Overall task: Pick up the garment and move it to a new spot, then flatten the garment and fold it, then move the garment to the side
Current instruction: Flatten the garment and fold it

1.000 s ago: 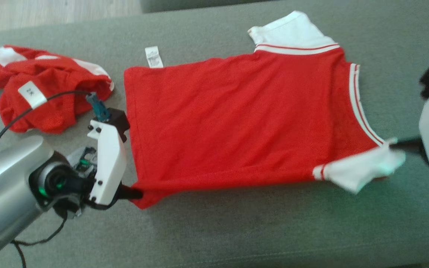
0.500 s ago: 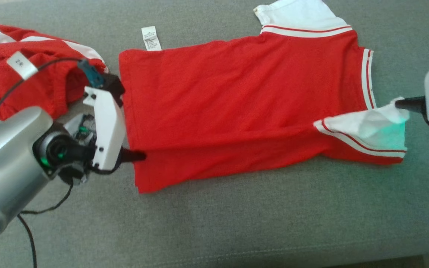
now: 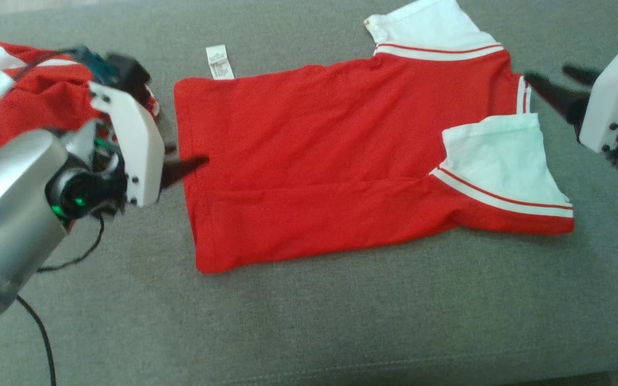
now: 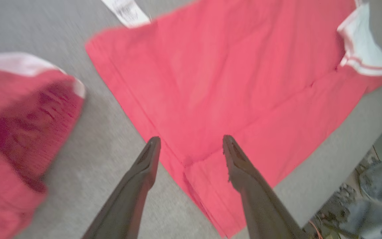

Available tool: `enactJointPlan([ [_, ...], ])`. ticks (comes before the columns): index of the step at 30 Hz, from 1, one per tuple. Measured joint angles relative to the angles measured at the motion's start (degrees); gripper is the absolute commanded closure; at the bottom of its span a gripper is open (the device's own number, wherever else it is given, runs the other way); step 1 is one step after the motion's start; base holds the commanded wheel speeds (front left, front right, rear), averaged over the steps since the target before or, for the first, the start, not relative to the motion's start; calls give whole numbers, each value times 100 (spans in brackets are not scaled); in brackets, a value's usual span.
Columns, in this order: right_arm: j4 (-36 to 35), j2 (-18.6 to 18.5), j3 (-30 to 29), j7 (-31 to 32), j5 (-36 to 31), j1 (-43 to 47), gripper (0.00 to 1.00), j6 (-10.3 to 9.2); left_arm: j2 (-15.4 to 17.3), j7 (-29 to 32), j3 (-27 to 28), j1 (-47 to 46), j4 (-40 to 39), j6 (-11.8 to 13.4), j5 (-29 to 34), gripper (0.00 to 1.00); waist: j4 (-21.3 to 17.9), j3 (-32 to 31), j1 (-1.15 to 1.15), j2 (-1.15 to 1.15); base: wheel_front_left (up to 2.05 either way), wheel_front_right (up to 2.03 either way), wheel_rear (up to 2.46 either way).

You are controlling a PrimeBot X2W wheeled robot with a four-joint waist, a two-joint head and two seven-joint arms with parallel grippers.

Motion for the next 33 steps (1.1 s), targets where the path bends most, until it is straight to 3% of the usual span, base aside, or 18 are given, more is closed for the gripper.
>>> enactJointPlan([
  [6,-336,-59,360,-2550,66,24,0,0,37,-1490,381,51,-12,57,333,0,14,-310,-1,0,0,0,0],
  [10,-289,21,253,-4090,-412,221,0,0,144,-2813,617,403,-169,700,835,0,-5,-544,-1,0,0,0,0],
  [14,-230,401,140,-4841,-566,783,0,0,310,-4058,1003,1043,-639,1362,960,0,-66,-732,-1,0,0,0,0],
  [17,-121,527,-69,-5131,-873,1261,0,0,425,-4681,1230,1524,-1157,1817,1038,0,-59,-845,-1,0,0,0,0],
  [20,-67,671,-466,-5211,-1343,1831,0,0,502,-4847,1577,2269,-1846,2335,1287,0,-58,-915,-1,0,0,0,0],
  [23,-63,936,-859,-5164,-1764,2266,0,0,367,-4847,2024,3032,-2252,2599,1772,0,-66,-852,-1,0,0,0,0],
  [30,-9,1439,-1605,-4679,-2328,2876,0,0,-314,-4846,2702,4374,-2470,2652,2501,0,-47,-694,-1,0,0,0,0],
  [33,56,1545,-1909,-4390,-2506,2909,0,0,-483,-4847,2753,4706,-2329,2531,2648,0,-27,-599,-1,0,0,0,0],
])
